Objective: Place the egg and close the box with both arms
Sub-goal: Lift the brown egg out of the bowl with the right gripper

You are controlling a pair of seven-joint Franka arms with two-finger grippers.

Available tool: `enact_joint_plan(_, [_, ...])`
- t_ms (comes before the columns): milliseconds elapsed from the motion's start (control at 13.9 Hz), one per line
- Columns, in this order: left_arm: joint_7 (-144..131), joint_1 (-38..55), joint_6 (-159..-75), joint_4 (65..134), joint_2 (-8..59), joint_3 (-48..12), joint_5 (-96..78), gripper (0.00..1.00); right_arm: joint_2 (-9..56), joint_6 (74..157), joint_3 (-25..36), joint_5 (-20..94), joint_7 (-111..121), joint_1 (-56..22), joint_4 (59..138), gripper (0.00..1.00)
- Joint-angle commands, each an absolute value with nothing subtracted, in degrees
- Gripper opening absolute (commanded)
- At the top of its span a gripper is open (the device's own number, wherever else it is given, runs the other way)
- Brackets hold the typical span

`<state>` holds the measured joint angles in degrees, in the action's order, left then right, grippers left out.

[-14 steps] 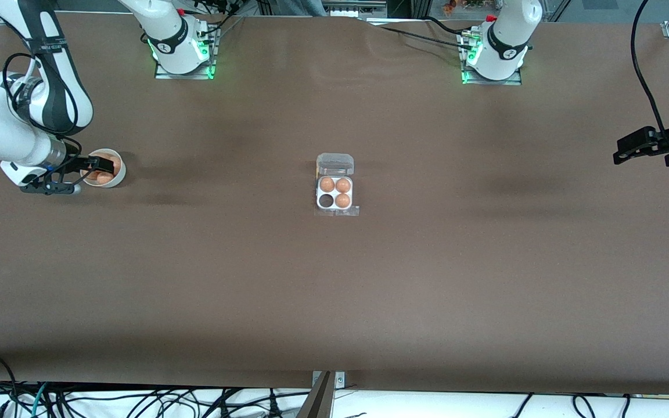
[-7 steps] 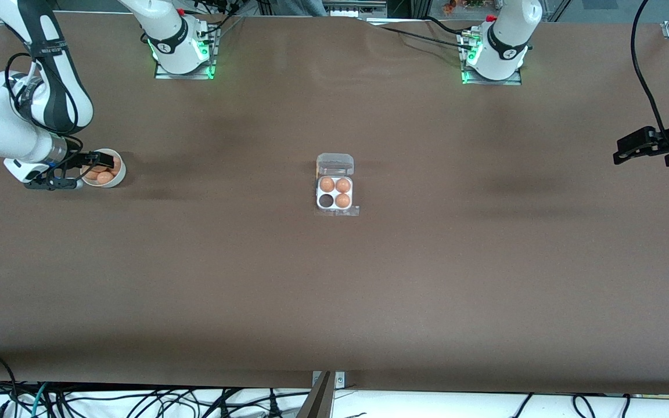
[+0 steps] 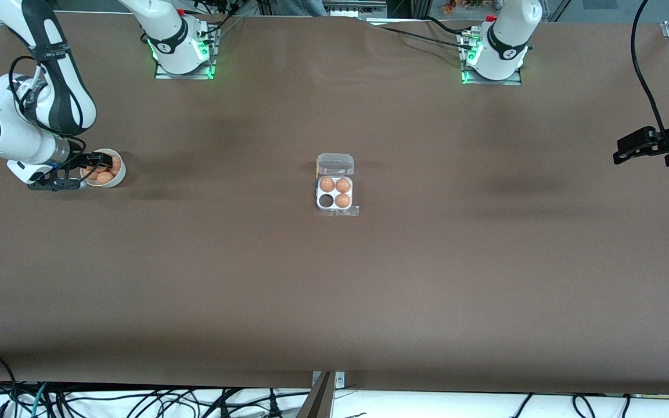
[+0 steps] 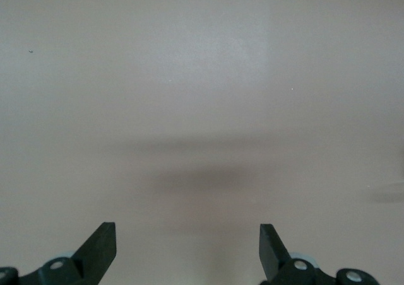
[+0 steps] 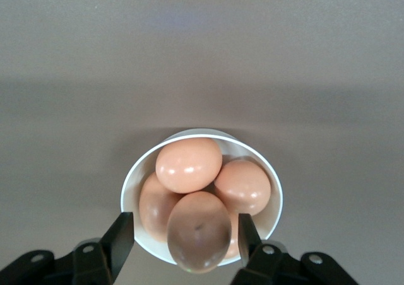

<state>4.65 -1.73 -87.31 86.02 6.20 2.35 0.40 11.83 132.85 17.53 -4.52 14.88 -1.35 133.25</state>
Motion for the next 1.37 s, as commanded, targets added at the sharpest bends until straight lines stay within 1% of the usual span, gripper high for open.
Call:
enact_joint_plan(0, [4.7,-2.0,-86.2,84.8,6.5,2.2,0.0,1.00,11.7,134.3,17.8,-5.5,15.8,-1.1,133.9,0.73])
enact_joint_plan(72, [4.6,-2.0,-86.2,84.8,6.5,2.2,0.0,1.00,11.9,134.3,17.8,-5.5,15.8,-1.1,133.9,0.71])
enact_joint_plan(144, [4.5,-2.0,-86.1,84.8,6.6,2.2,0.0,1.00,11.9,134.3,18.0,-5.5,15.8,-1.1,133.9,0.66])
enact_joint_plan(432, [4.4,-1.9,-86.1,84.8,6.5,2.2,0.0,1.00,12.0,133.7,18.4,-5.5,16.2,-1.1,133.9,0.61])
enact_joint_plan(576, [4.5,-1.9,-86.2,84.8,6.5,2.2,0.0,1.00,12.3,133.7,19.0,-5.5,17.5,-1.1,133.9,0.54])
enact_joint_plan(864, [4.4,-1.9,-86.1,84.8,6.5,2.2,0.0,1.00,12.6,133.6,19.0,-5.5,17.5,-1.1,133.9,0.46])
enact_joint_plan(936, [4.4,-1.9,-86.1,84.8,6.5,2.2,0.0,1.00,12.7,133.4,18.9,-5.5,17.5,-1.1,133.9,0.42])
enact_joint_plan(1296, [4.3,-1.9,-86.1,84.8,6.5,2.2,0.0,1.00,12.5,129.3,18.6,-5.5,16.5,-1.6,131.8,0.38])
